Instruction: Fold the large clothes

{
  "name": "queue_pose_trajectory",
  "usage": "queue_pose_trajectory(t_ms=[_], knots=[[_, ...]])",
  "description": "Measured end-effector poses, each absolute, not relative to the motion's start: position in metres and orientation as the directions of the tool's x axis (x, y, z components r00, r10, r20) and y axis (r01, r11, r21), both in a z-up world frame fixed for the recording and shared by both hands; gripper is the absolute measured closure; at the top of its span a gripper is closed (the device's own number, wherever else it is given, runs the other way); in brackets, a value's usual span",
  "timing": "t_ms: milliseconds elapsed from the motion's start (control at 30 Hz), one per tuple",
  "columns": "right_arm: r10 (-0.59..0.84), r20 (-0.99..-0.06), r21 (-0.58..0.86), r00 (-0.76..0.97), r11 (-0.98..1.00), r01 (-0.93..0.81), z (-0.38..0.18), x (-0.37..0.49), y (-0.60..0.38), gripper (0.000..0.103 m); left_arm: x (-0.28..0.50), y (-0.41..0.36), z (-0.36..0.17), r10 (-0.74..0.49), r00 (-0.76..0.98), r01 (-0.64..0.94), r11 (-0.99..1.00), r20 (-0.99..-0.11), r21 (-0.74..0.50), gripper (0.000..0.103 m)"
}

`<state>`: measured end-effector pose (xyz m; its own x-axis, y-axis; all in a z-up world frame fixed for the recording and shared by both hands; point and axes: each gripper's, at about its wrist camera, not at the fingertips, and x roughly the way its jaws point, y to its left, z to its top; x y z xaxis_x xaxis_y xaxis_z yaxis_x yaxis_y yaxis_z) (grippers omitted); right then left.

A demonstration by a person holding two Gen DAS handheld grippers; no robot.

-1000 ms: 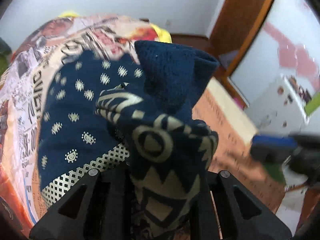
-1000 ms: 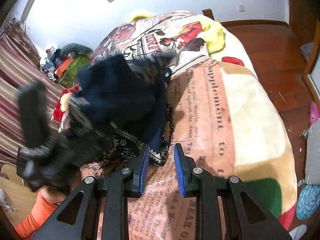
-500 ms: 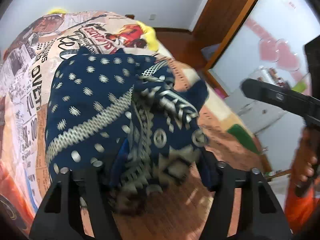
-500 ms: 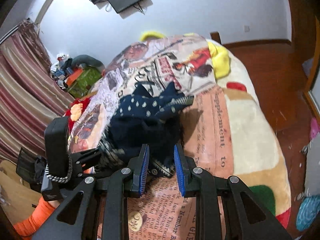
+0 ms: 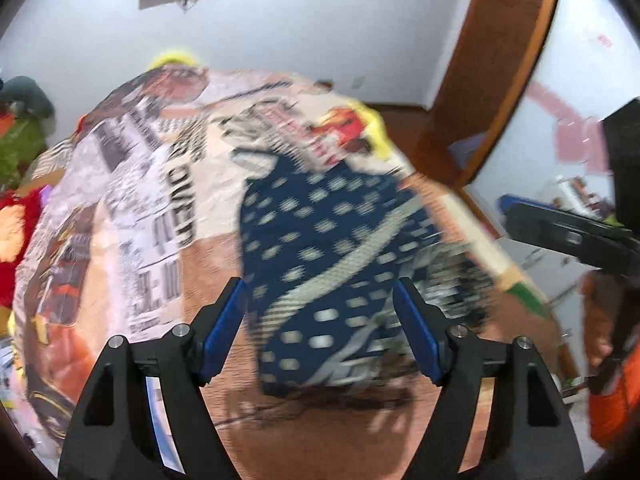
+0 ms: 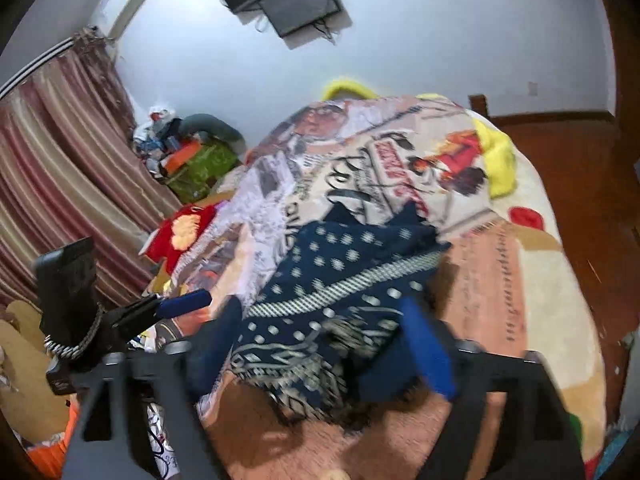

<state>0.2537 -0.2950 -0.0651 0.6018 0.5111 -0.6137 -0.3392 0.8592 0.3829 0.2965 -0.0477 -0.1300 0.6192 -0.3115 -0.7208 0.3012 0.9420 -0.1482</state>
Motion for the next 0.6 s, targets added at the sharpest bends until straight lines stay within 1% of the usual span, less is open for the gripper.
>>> queue_pose_trajectory(t_ms=[67,100,167,233,267,367,467,500,600], knots=[[0.500,-0.633,0.356,0.592,0.866,-0.350,-0.074,0.256,-0.282,0.017,0.309,-0.042,-0.152,-0.298,0.573,0.272,0.948,-0.764,-0.166,0.029],[0.487,-0.659,0.340,0.573,0.873,-0.351,-0.083,0.260,-0.274,0.017,0.314,-0.041,-0.164,-0.307,0.538,0.268,0.945,-0.786,-0.185,0.029],[0.469,-0.694,0.326,0.547,0.881,-0.342,-0.098,0.266,-0.268,0.017,0.317,-0.038,-0.181,-0.349,0.497,0.266,0.933,-0.794,-0.244,0.027],[0.430,-0.744,0.306,0.511,0.900,-0.312,-0.120,0.276,-0.266,0.017,0.316,-0.039,-0.190,-0.382,0.469,0.271,0.920,-0.796,-0.282,0.020],[0.399,-0.779,0.294,0.484,0.914,-0.280,-0.134,0.281,-0.268,0.017,0.313,-0.040,-0.194,-0.390,0.457,0.285,0.916,-0.800,-0.283,0.018],[0.353,-0.836,0.290,0.421,0.934,-0.208,-0.167,0.292,-0.285,0.017,0.302,-0.048,-0.201,-0.362,0.479,0.333,0.918,-0.800,-0.216,0.017],[0.407,-0.849,0.367,0.338,0.913,-0.177,-0.192,0.293,-0.302,0.013,0.294,-0.049,-0.201,-0.361,0.479,0.351,0.914,-0.800,-0.202,0.017],[0.419,-0.846,0.386,0.328,0.908,-0.164,-0.196,0.292,-0.307,0.011,0.293,-0.047,-0.198,-0.364,0.480,0.349,0.914,-0.798,-0.207,0.018],[0.454,-0.836,0.429,0.308,0.891,-0.148,-0.197,0.291,-0.317,0.011,0.292,-0.041,-0.187,-0.368,0.493,0.347,0.914,-0.788,-0.210,0.018]])
